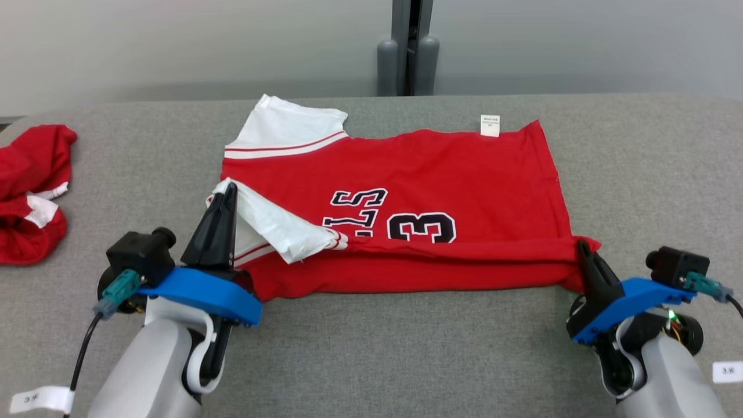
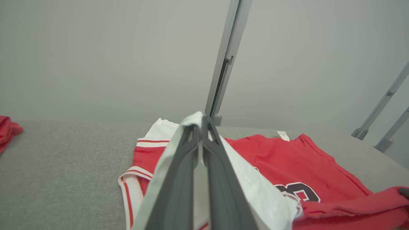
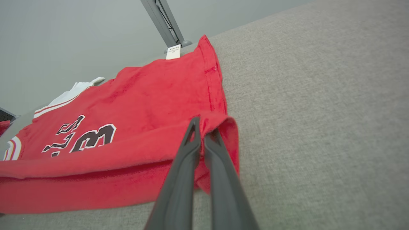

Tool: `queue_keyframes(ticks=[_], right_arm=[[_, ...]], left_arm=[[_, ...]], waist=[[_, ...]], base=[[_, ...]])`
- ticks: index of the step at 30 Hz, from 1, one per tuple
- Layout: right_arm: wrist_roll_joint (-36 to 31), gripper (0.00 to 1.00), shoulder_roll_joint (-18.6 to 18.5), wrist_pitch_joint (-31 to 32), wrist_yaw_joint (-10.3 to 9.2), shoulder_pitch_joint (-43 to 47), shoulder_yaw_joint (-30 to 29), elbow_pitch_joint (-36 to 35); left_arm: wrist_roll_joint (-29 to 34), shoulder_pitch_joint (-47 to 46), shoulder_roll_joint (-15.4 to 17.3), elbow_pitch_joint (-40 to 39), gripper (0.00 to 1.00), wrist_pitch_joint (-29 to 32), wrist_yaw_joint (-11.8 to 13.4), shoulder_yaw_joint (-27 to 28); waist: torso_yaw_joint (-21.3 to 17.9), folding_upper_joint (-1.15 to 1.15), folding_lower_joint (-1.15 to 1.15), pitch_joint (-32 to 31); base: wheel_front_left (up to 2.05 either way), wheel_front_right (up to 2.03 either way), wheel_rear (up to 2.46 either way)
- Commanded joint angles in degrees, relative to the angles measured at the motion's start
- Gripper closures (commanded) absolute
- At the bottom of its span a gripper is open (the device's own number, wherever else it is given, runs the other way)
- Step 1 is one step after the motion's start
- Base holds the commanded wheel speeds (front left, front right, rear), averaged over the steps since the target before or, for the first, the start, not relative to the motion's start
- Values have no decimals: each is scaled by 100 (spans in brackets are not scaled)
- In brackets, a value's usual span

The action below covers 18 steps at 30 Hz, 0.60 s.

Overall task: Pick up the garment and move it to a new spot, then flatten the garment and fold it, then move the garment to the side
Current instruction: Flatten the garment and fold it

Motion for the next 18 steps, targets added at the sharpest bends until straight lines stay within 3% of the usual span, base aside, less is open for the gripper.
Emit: queue_keyframes(ticks=[1, 12, 13, 14, 15, 16, 18], right_arm=[[-45, 100, -16, -68, 0, -216, -10, 147], [-824, 100, -16, -265, 0, -1283, 108, 1422], [-867, 72, -18, -331, 0, -1373, 101, 1500], [-909, 43, -17, -399, 0, -1442, 107, 1568], [-935, 0, -16, -456, 0, -1498, 101, 1647], [-972, 0, -17, -592, 0, -1595, 87, 1789], [-1036, 0, -16, -733, 0, -1681, 96, 1907]], left_arm=[[51, -167, -41, 128, 100, -52, -30, 28], [152, -798, -216, 1232, 100, -201, -57, 87], [130, -837, -241, 1320, 100, -205, -57, 95], [96, -871, -269, 1400, 82, -202, -85, 103], [91, -907, -281, 1478, 5, -206, -101, 112], [131, -992, -306, 1600, 0, -220, -108, 126], [159, -1044, -329, 1633, 0, -236, -168, 123]], waist=[[8, 0, -1, 59], [-45, 0, -1, 304], [-43, 0, -1, 317], [-41, 0, -1, 328], [-38, 0, -1, 335], [-31, 0, -1, 346], [-18, 0, -1, 348]], base=[[0, 0, 0], [0, 0, 0], [0, 0, 0], [0, 0, 0], [0, 0, 0], [0, 0, 0], [0, 0, 0]])
